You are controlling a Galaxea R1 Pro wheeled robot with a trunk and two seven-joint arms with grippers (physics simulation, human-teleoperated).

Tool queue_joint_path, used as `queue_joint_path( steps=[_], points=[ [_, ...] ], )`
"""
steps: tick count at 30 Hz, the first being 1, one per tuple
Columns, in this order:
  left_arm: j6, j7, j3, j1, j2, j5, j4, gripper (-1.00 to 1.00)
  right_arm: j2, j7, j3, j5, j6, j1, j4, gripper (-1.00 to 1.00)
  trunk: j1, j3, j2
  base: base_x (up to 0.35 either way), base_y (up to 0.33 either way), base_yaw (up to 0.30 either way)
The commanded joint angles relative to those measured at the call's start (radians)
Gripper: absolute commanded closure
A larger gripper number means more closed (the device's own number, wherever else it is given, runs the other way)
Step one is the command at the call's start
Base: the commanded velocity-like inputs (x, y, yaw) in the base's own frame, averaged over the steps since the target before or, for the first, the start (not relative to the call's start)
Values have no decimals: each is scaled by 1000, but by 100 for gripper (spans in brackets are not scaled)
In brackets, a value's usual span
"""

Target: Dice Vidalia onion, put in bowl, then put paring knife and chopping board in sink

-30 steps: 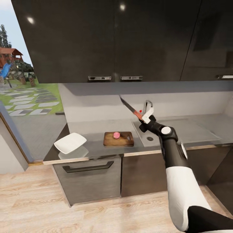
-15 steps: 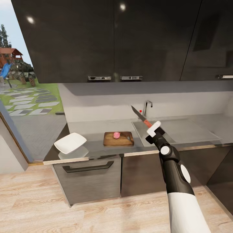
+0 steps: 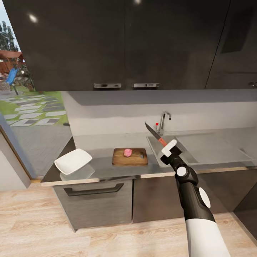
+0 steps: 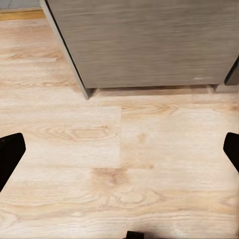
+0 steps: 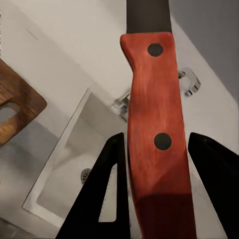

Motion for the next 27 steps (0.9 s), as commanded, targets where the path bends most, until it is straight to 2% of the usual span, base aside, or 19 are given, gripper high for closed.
queue_joint_path(
  steps=[1, 8, 21, 27],
  points=[
    [-2, 7, -5, 0, 1, 5, -3, -100, 1, 7, -2, 5, 1, 3, -1, 100, 1, -3, -2, 259, -192, 136],
    [-2, 7, -5, -1, 2, 5, -3, -100, 1, 6, -2, 6, 3, 23, 3, 100, 1, -9, -2, 163, -119, 84],
    [0, 9, -5, -3, 2, 6, 0, -100, 1, 7, -2, 8, 1, 31, 15, 100, 1, -10, -2, 8, -6, 7],
    [-1, 11, -4, -3, 4, 7, 28, -100, 1, 6, -2, 8, 1, 35, 17, 100, 1, -15, -2, 0, 0, 138]
  ],
)
